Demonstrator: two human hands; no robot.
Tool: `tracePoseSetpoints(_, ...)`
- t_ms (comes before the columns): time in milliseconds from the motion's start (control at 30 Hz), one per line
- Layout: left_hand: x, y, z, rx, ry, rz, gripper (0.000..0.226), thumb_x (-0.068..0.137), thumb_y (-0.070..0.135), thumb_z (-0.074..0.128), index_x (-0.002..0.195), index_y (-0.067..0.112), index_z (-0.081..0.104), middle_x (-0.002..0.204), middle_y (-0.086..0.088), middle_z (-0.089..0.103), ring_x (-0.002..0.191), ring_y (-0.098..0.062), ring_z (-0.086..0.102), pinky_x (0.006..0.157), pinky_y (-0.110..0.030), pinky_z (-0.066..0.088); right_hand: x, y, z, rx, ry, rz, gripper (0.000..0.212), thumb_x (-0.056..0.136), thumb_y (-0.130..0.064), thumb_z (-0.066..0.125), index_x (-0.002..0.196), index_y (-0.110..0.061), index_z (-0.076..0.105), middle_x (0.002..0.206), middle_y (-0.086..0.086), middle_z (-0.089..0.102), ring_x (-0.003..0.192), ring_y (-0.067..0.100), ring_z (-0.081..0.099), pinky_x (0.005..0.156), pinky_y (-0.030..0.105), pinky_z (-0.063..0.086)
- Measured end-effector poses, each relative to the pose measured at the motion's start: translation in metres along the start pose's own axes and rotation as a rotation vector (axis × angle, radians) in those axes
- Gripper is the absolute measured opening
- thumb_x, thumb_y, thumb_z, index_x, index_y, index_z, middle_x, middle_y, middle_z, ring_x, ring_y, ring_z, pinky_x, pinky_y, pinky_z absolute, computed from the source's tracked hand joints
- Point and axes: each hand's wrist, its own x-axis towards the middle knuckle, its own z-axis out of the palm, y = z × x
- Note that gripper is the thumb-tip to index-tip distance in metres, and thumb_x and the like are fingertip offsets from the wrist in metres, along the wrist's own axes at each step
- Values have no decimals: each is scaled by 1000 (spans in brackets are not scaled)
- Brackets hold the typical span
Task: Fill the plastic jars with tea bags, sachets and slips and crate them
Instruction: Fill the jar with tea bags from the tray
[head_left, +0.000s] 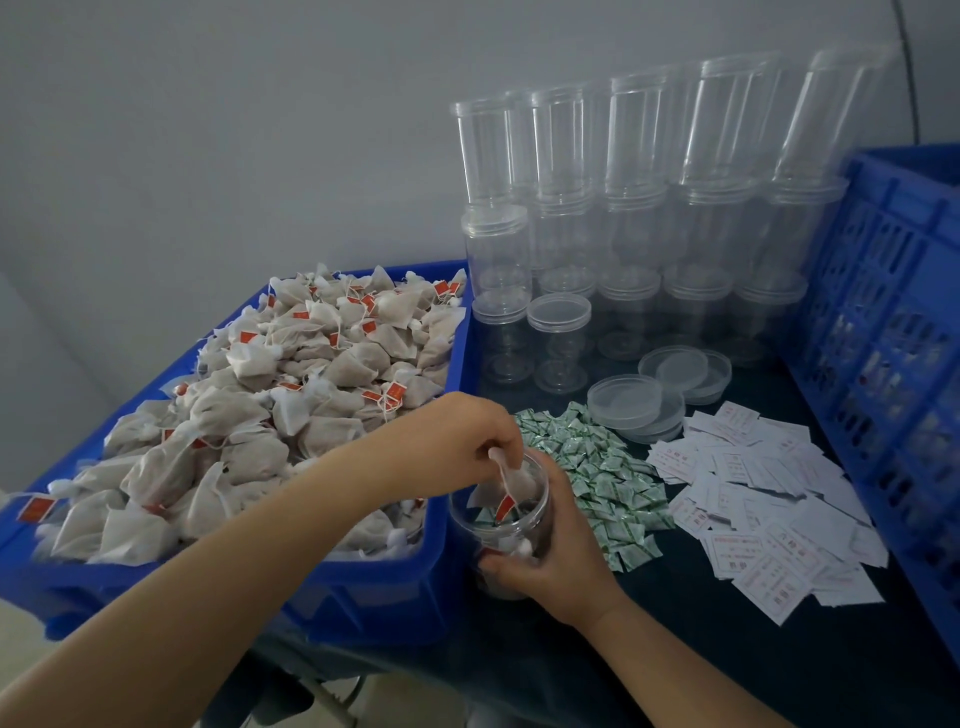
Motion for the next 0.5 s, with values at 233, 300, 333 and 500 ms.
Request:
tracePoseSetpoints(233, 4, 2, 24, 149, -11, 52, 18, 89, 11, 57, 102, 18, 67, 95, 12, 52, 80, 3, 39, 64, -3, 30, 1, 0, 0, -22, 11, -13, 97, 60, -36, 88, 137, -59, 34, 136, -22, 55, 127, 8, 56, 102, 35, 51)
tracePoseSetpoints(300, 4, 2, 30, 207, 5, 51, 19, 89, 15, 57, 104, 24, 64, 100, 13, 55, 83, 2, 40, 57, -5, 25, 1, 1, 0, -23, 14, -9, 99, 59, -36, 89, 140, -55, 33, 137, -20, 55, 128, 10, 56, 104, 42, 50)
tracePoseSetpoints(333, 4, 2, 32, 222, 22, 54, 18, 88, 17, 57, 103, 25, 63, 100, 13, 57, 84, 0, 44, 56, -7, 22, 1, 1, 0, -24, 13, -6, 100, 59, -36, 89, 140, -53, 33, 137, -19, 56, 127, 10, 57, 104, 44, 50)
tracePoseSetpoints(500, 5, 2, 33, 299, 59, 92, 16, 86, 17, 59, 97, 28, 63, 91, 13, 58, 92, -7, 50, 55, -11, 19, 1, 0, 0, -29, 16, 3, 98, 59, -37, 88, 139, -51, 34, 134, -18, 57, 125, 9, 58, 104, 45, 50)
